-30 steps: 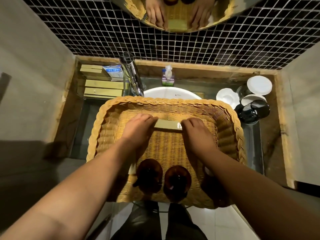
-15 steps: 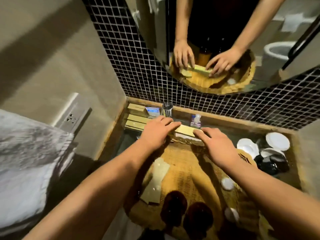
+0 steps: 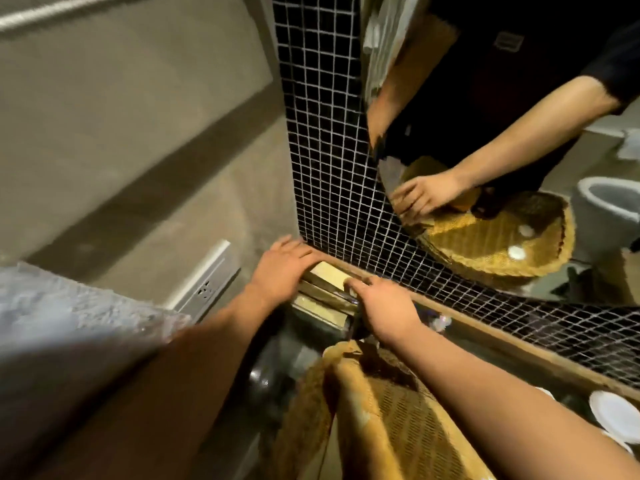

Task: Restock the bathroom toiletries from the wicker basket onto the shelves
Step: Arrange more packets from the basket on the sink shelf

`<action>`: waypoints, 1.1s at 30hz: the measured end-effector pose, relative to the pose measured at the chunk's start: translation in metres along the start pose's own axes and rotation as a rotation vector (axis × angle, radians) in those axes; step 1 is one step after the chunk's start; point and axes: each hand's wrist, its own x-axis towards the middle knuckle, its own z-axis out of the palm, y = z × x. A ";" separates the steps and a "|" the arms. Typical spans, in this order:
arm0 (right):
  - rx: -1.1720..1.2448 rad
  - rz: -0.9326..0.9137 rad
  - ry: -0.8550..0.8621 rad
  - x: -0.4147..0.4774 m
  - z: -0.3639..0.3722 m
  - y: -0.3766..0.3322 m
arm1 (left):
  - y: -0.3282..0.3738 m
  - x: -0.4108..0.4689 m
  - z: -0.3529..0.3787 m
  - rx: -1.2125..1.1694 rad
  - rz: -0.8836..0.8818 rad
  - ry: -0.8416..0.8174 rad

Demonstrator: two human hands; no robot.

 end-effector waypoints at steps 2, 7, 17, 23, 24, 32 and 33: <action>0.031 0.018 -0.071 0.020 0.008 -0.005 | -0.011 0.004 0.014 -0.001 -0.035 -0.057; 0.044 0.015 -0.157 0.055 0.033 -0.002 | -0.028 0.017 0.056 -0.021 -0.100 -0.125; 0.070 0.031 -0.241 0.077 0.091 0.005 | -0.024 0.038 0.126 -0.229 -0.260 -0.360; 0.079 0.035 -0.214 0.087 0.111 0.003 | -0.026 0.046 0.138 -0.229 -0.290 -0.371; 0.086 0.034 -0.215 0.090 0.113 0.002 | -0.027 0.046 0.141 -0.225 -0.306 -0.386; 0.150 0.016 -0.207 0.094 0.133 0.007 | -0.028 0.046 0.154 -0.218 -0.344 -0.460; 0.148 0.013 -0.206 0.094 0.135 0.008 | -0.028 0.045 0.155 -0.213 -0.355 -0.466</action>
